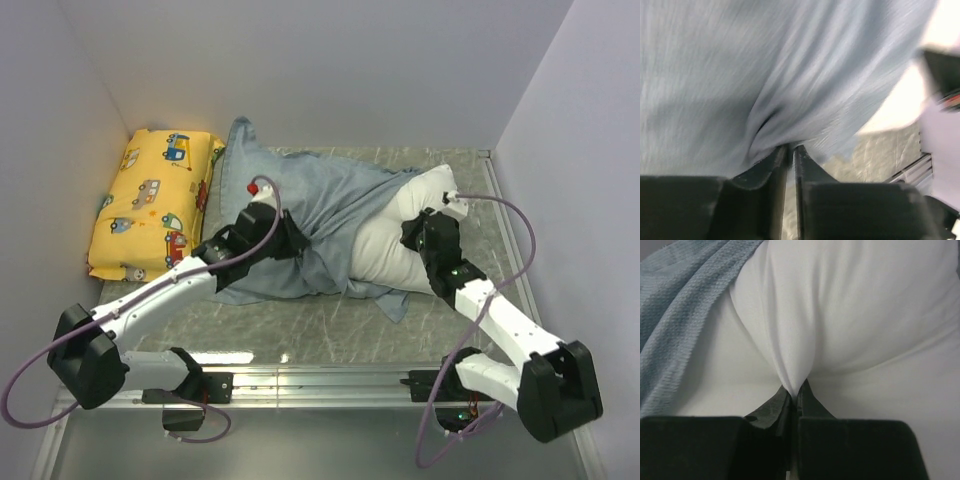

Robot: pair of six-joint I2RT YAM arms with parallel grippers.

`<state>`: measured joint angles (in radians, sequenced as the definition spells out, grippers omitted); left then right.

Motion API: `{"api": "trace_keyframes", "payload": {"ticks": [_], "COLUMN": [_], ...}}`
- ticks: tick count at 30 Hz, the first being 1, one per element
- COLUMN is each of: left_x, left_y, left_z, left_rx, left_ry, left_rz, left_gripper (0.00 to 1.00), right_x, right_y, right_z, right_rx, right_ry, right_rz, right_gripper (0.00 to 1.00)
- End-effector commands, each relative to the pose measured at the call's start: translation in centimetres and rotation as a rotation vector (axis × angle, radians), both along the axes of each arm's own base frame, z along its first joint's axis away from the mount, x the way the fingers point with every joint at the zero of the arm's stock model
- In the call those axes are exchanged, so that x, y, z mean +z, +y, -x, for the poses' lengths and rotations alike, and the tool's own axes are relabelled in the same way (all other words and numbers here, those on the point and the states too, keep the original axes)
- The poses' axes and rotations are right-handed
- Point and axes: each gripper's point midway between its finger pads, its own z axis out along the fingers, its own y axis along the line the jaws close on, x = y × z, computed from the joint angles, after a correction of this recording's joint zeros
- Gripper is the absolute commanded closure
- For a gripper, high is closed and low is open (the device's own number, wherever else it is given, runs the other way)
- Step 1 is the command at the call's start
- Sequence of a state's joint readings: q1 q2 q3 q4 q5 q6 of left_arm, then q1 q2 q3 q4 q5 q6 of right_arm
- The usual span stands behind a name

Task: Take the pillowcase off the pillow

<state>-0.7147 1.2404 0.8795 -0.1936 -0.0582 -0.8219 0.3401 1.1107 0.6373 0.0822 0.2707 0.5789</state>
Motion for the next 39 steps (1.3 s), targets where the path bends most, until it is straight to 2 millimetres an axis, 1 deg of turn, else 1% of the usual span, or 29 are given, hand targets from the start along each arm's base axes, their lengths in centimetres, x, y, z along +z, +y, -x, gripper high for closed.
{"api": "trace_keyframes", "payload": {"ticks": [1, 2, 3, 5, 6, 7, 8, 9, 10, 11, 12, 13, 14, 15, 16, 17, 18, 20, 24, 26, 27, 28, 29, 30, 33, 34, 37, 38, 39], "left_x": [7.4, 8.0, 10.5, 11.6, 14.0, 14.5, 13.0, 15.1, 14.3, 11.1, 13.2, 12.2, 9.7, 10.5, 10.0, 7.5, 8.1, 5.9, 4.4, 4.3, 4.9, 5.0, 5.3, 5.6, 6.2, 6.3, 7.5, 7.4, 7.8], "left_y": [-0.5, -0.4, -0.8, -1.4, -2.1, -2.4, -3.2, -4.0, -4.5, -5.7, -6.4, -7.0, -7.8, -8.4, -8.9, -9.3, -9.8, -10.6, -10.4, -9.6, -9.0, -8.5, -6.9, -6.4, -3.1, -2.4, 1.6, 3.7, 4.9], "left_z": [-2.3, -3.1, -3.7, -4.8, -5.5, -6.1, -7.4, -8.3, -8.8, -10.4, -11.7, -12.2, -13.1, -13.8, -14.2, -14.7, -15.2, -15.4, -16.8, -18.2, -19.0, -19.6, -20.9, -21.5, -23.8, -24.4, -26.2, -27.0, -27.4], "left_rx": [0.000, 0.013, 0.012, 0.010, -0.012, -0.019, -0.031, -0.043, -0.070, -0.091, -0.100, -0.128, -0.160, -0.166, -0.178, -0.198, -0.203, -0.236, -0.199, -0.157, -0.125, -0.105, -0.058, -0.044, 0.027, 0.047, 0.159, 0.218, 0.251], "left_ry": [-0.166, -0.188, -0.228, -0.248, -0.297, -0.308, -0.287, -0.329, -0.306, -0.250, -0.296, -0.278, -0.247, -0.266, -0.260, -0.215, -0.226, -0.184, -0.179, -0.174, -0.186, -0.184, -0.179, -0.179, -0.172, -0.173, -0.182, -0.171, -0.177], "left_rz": [-0.004, -0.026, -0.011, -0.030, -0.017, -0.033, -0.087, -0.079, -0.124, -0.198, -0.212, -0.244, -0.298, -0.293, -0.301, -0.341, -0.335, -0.352, -0.371, -0.358, -0.349, -0.344, -0.331, -0.312, -0.273, -0.261, -0.233, -0.228, -0.225], "left_gripper": [0.73, 0.68, 0.61, 0.46, 0.39, 0.32, 0.28, 0.23, 0.17, 0.16, 0.15, 0.14, 0.13, 0.11, 0.10, 0.09, 0.09, 0.11, 0.16, 0.35, 0.49, 0.78, 0.89, 1.00, 1.00, 1.00, 1.00, 1.00, 1.00], "right_x": [-0.3, 0.0, 0.5, 0.6, 1.0, 1.0, 1.2, 1.5, 1.6, 1.8, 2.2, 2.3, 2.4, 2.3, 2.5, 2.4, 2.3, 2.4, 2.9, 3.5, 3.6, 4.1, 4.3, 5.2, 6.6, 7.8, 9.4, 9.3, 10.3], "right_y": [-0.1, -0.2, -0.3, -0.5, -0.6, -0.7, -0.6, -0.3, -0.3, -0.1, 0.1, 0.2, 0.3, 0.3, 0.3, 0.2, 0.2, 0.1, 0.0, 0.1, -0.1, -0.1, -0.4, -0.6, -1.6, -1.7, -2.7, -3.0, -3.4], "right_z": [1.3, 1.4, 1.6, 1.9, 1.9, 2.0, 2.1, 2.2, 2.2, 2.3, 2.4, 2.6, 2.6, 2.7, 2.7, 2.7, 2.7, 2.7, 2.6, 2.5, 2.6, 2.6, 2.7, 2.9, 3.5, 3.5, 3.9, 4.2, 4.2], "right_rx": [0.010, 0.009, 0.007, 0.007, 0.004, 0.005, 0.010, 0.022, 0.024, 0.035, 0.037, 0.041, 0.045, 0.045, 0.043, 0.039, 0.040, 0.035, 0.033, 0.032, 0.030, 0.025, 0.018, 0.013, -0.020, -0.027, -0.071, -0.078, -0.103], "right_ry": [-0.055, -0.070, -0.089, -0.102, -0.113, -0.116, -0.123, -0.135, -0.140, -0.146, -0.161, -0.167, -0.167, -0.163, -0.165, -0.158, -0.154, -0.155, -0.150, -0.154, -0.149, -0.156, -0.157, -0.170, -0.180, -0.195, -0.194, -0.175, -0.184], "right_rz": [-0.020, -0.019, -0.022, -0.009, -0.008, -0.004, -0.005, -0.008, -0.002, 0.000, 0.004, 0.009, 0.012, 0.016, 0.022, 0.026, 0.028, 0.031, 0.041, 0.042, 0.047, 0.046, 0.051, 0.054, 0.070, 0.069, 0.081, 0.091, 0.087], "right_gripper": [1.00, 1.00, 1.00, 1.00, 1.00, 1.00, 1.00, 1.00, 1.00, 1.00, 1.00, 1.00, 1.00, 1.00, 1.00, 1.00, 1.00, 1.00, 1.00, 1.00, 1.00, 1.00, 1.00, 1.00, 1.00, 1.00, 1.00, 1.00, 1.00]}}
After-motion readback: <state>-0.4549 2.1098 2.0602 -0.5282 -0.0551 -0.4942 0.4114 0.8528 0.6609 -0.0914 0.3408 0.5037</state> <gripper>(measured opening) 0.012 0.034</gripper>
